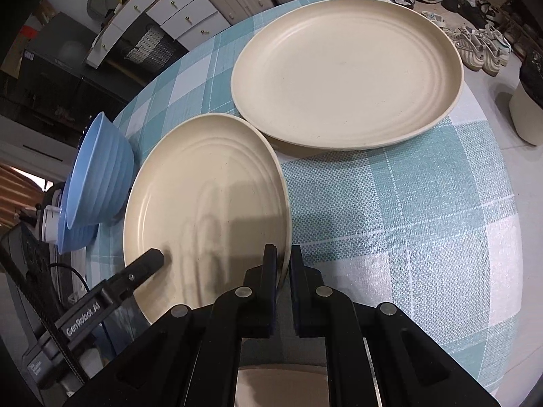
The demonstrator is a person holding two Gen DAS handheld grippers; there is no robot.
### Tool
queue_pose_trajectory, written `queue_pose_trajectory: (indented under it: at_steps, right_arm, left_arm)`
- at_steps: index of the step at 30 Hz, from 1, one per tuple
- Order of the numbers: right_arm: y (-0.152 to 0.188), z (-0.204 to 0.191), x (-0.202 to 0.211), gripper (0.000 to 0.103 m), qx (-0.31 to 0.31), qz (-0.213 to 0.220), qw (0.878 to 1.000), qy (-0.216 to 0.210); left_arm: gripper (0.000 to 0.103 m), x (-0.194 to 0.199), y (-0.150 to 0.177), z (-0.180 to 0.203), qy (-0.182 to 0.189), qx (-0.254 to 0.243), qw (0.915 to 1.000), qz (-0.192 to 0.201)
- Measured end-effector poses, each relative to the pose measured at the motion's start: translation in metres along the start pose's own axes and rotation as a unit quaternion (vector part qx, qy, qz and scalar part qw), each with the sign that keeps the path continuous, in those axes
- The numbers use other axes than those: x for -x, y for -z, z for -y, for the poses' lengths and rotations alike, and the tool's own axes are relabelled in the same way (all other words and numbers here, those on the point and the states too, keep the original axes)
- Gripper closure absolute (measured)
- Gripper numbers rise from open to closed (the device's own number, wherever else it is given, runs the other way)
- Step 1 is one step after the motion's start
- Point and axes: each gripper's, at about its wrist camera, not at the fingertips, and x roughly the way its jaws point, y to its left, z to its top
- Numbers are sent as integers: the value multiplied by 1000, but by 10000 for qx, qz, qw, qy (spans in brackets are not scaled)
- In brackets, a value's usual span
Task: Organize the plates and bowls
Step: 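Reach both grippers to the rim of another cream plate and close them, then lift and carry the cream plate with both grippers across the table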
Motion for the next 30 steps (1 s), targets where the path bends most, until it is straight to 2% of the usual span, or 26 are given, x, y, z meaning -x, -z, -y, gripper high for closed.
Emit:
queue_pose_trajectory:
  at_steps: [4, 6, 12, 15, 17, 19, 23, 25, 27, 30]
  right_arm:
    - [-1, -3, 0, 96, 115, 49, 9999, 78]
    - [0, -4, 1, 96, 185, 84, 9997, 123]
    - [-1, -3, 2, 95, 181, 130, 9997, 131]
    - [-2, -2, 3, 95, 179, 213, 9995, 159]
    - [-3, -1, 6, 94, 158, 320, 9992, 171]
    - [-5, -2, 6, 93, 212, 367, 9989, 187]
    - [-6, -1, 3, 91, 259, 452, 9984, 196]
    - [-7, 0, 1, 91, 202, 544, 9981, 191]
    - [-8, 1, -2, 91, 135, 604, 9979, 167]
    - [-11, -1, -3, 90, 72, 669, 9977, 77]
  left_arm:
    - [56, 0, 0, -2, -10, -42, 10000, 6]
    - [65, 1, -1, -4, -83, -77, 9999, 36]
    - [81, 2, -5, -13, -44, -13, 10000, -35]
    - [84, 2, -7, -15, -31, -14, 10000, -62]
    - [84, 2, -8, -17, -5, 48, 10000, -75]
    - [82, 2, -9, -15, -173, -29, 9998, -75]
    - [77, 1, -11, -15, -66, 71, 9999, -60]
    - [72, 1, -12, -16, -6, 155, 9999, -47]
    - [58, 1, -13, -15, 133, 192, 9997, -68]
    - [57, 1, -11, -12, 79, 159, 9998, -43]
